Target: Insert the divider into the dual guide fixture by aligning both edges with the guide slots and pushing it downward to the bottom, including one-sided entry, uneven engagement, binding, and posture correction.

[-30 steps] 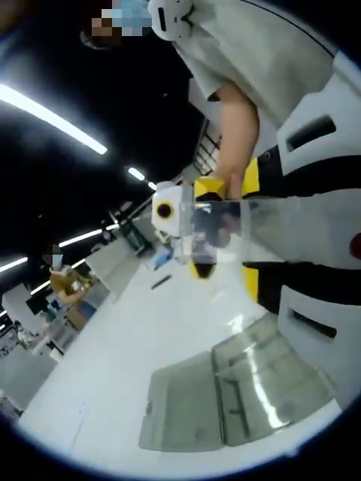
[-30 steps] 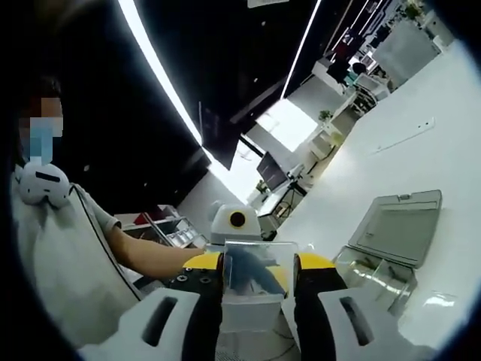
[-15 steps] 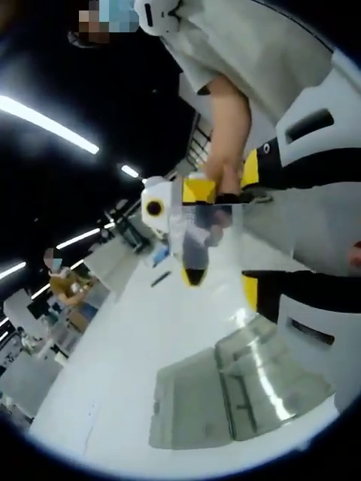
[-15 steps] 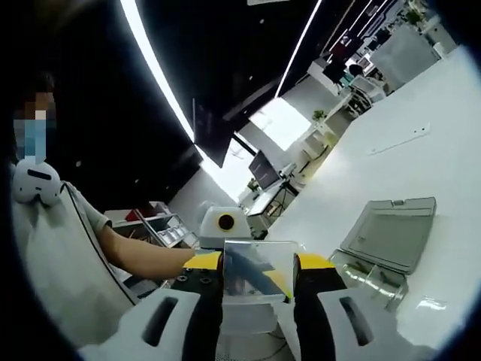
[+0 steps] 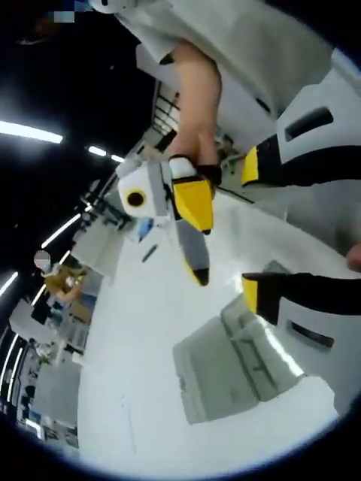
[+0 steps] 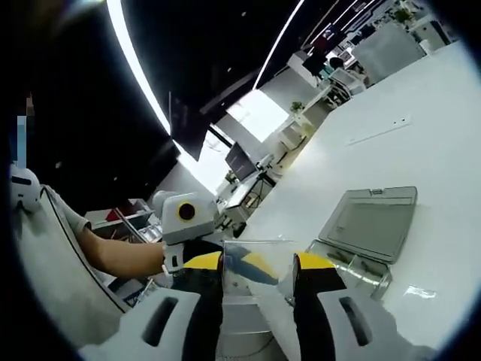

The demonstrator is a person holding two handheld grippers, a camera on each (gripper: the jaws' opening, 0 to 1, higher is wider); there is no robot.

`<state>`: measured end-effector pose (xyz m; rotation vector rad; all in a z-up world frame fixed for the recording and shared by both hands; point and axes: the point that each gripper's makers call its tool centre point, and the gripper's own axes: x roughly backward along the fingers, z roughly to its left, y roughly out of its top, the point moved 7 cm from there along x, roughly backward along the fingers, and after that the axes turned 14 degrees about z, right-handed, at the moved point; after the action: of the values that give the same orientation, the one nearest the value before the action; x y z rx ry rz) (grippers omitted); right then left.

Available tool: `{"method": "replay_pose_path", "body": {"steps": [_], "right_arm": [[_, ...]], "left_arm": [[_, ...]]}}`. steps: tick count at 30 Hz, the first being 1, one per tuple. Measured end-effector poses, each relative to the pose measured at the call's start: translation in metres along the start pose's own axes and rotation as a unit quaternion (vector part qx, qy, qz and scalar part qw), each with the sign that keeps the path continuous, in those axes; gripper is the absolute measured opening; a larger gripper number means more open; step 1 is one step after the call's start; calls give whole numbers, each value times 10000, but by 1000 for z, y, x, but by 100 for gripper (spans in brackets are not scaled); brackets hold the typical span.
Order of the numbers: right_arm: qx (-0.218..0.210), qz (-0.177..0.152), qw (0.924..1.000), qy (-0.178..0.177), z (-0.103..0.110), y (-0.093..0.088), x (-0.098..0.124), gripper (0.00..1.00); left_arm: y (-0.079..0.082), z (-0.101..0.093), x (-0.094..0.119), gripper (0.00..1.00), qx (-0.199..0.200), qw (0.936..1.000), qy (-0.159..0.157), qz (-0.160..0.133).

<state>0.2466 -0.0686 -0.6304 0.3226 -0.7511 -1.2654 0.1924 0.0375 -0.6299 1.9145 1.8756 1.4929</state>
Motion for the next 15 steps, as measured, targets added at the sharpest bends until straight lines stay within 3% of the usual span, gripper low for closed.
{"method": "replay_pose_path", "body": {"steps": [7, 13, 15], "right_arm": [[-286, 20, 9992, -270, -6, -3, -1, 32], [-547, 80, 9971, -519, -9, -5, -4, 32], [-631, 85, 9960, -630, -9, -6, -5, 32]], "left_arm": [[3, -6, -5, 40, 54, 9973, 738, -18], [3, -9, -12, 38, 50, 9882, 1531, 81], [-2, -7, -15, 36, 136, 9827, 1818, 320]]}}
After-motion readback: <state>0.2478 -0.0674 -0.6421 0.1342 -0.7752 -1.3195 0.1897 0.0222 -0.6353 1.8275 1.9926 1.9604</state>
